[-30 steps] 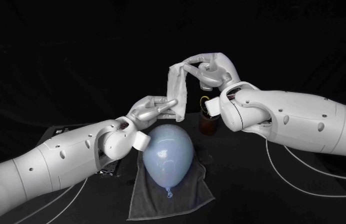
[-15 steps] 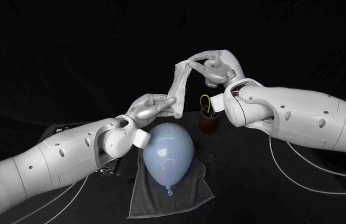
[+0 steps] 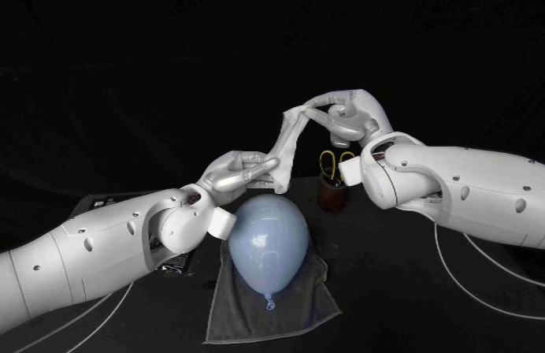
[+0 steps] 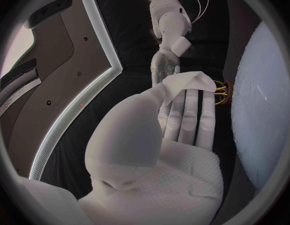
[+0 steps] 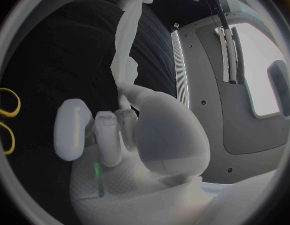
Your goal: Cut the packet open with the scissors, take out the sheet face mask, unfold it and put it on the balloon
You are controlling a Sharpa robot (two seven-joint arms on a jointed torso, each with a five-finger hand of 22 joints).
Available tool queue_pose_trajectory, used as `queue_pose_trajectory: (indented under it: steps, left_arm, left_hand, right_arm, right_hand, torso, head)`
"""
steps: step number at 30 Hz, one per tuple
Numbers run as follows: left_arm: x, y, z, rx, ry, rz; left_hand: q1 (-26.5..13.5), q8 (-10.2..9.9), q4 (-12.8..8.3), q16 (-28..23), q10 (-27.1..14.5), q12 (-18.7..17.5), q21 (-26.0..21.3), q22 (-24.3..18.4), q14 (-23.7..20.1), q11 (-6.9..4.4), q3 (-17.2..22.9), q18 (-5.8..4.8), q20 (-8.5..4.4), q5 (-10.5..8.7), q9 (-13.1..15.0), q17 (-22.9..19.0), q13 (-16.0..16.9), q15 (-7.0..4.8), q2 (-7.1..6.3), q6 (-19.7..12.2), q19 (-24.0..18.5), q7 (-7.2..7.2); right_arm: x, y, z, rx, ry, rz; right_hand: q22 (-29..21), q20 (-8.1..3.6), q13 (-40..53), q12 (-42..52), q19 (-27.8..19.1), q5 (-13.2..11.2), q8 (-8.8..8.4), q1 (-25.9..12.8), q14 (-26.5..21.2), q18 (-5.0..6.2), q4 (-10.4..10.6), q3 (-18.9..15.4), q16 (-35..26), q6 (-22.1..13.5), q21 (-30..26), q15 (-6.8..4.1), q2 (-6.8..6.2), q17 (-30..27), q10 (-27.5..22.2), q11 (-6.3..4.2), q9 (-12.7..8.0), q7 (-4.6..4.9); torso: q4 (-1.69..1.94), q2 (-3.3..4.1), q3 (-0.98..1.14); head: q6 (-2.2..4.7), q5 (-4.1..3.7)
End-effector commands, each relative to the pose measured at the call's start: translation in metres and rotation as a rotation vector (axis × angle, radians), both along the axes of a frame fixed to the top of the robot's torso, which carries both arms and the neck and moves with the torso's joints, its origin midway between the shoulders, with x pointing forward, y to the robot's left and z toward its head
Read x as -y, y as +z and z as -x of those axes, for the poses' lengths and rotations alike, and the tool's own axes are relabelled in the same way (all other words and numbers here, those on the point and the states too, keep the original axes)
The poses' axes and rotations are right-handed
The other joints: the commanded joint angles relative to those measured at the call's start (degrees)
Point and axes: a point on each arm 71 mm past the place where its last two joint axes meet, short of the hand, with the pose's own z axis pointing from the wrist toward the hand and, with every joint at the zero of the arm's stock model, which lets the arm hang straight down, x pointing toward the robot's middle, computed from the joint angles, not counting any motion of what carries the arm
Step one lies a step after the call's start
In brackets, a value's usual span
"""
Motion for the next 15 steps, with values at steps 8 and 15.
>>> queue_pose_trajectory:
  steps: [8,15]
  left_arm:
    - [0.004,0.001,0.008,-0.031,-0.067,0.013]
    - [0.003,0.0,0.009,-0.054,-0.082,0.011]
  left_hand:
    - [-1.45,-4.01,-1.43,0.28,-0.21,0.02,0.5,0.03,0.09,1.32,1.86,0.62,0.06,0.11,1.03,0.85,-0.08,0.7,-1.2,-5.89,0.18,2.32]
    - [-9.07,-6.23,4.13,0.79,-1.76,-0.55,0.05,-0.3,-0.25,2.39,0.0,0.78,0.72,0.11,0.0,1.9,-0.02,1.22,-2.89,-8.3,-0.13,3.49]
  right_arm:
    - [-0.015,-0.007,0.01,-0.035,0.064,0.006]
    - [-0.018,-0.007,0.016,-0.024,0.076,-0.004]
  right_hand:
    - [10.5,-0.39,10.36,0.07,-0.17,0.13,0.23,-0.05,6.09,0.4,-0.06,0.2,0.2,0.29,-0.2,-0.5,0.44,15.05,2.52,-0.28,0.06,-0.03]
    - [10.48,-0.38,10.35,0.05,-0.2,0.13,0.25,-0.07,6.09,0.41,-0.07,0.24,0.2,0.26,-0.29,-0.5,0.46,15.05,2.5,-0.27,0.08,-0.02]
  torso:
    - [-0.02,-0.01,-0.07]
    - [-0.01,-0.06,0.02]
  head:
    - [-0.08,0.42]
    - [-0.4,0.81]
